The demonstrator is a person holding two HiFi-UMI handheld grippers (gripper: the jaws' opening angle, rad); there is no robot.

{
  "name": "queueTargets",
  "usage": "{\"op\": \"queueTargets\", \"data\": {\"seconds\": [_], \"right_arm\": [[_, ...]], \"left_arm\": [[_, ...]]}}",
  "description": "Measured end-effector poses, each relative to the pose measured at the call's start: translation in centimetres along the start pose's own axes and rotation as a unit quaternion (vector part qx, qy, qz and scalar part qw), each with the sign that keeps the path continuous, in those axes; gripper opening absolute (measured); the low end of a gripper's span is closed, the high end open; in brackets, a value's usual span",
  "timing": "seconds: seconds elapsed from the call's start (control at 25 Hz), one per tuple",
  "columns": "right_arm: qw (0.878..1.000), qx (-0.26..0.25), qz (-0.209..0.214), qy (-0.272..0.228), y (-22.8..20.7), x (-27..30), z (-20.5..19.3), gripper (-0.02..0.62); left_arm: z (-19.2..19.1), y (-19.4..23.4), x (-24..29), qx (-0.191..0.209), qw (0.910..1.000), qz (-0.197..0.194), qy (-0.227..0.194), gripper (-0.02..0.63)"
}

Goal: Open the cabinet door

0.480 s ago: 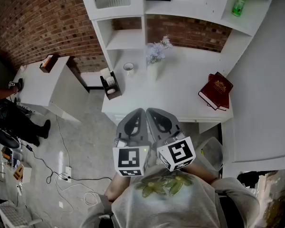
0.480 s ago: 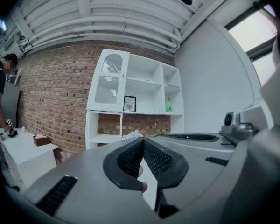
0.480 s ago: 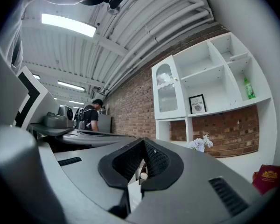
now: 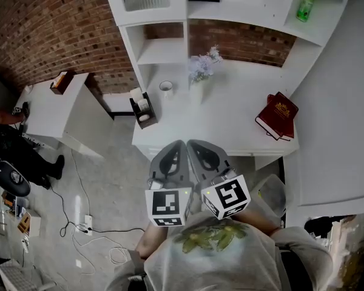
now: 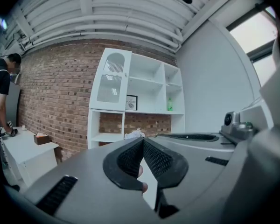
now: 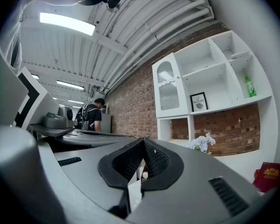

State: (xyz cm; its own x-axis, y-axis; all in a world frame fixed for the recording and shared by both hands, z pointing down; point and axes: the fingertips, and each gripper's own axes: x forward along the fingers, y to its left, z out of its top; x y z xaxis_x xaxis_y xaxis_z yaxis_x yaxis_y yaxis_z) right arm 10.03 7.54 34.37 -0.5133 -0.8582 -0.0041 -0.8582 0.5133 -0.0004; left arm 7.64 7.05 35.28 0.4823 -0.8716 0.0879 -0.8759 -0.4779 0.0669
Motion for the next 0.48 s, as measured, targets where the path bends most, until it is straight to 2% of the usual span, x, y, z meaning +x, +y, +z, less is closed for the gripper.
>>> {"op": "queueTargets", "data": {"seconds": [0.36,0.48], "right_arm": [[1.000,0.005,-0.006,0.011,2.6,1.9,-1.4,0.021],[1.000,0.003,-0.015,0.011,3.4,2.1,-2.3,0.021]], "left_arm": [[-1.2,3.0,-1.3,0.000,1.0000,-0.007,0.001,0.008],[-2.4,3.6,-1.7,-0.008,0.9997,-0.016,0.018,0.008]]}}
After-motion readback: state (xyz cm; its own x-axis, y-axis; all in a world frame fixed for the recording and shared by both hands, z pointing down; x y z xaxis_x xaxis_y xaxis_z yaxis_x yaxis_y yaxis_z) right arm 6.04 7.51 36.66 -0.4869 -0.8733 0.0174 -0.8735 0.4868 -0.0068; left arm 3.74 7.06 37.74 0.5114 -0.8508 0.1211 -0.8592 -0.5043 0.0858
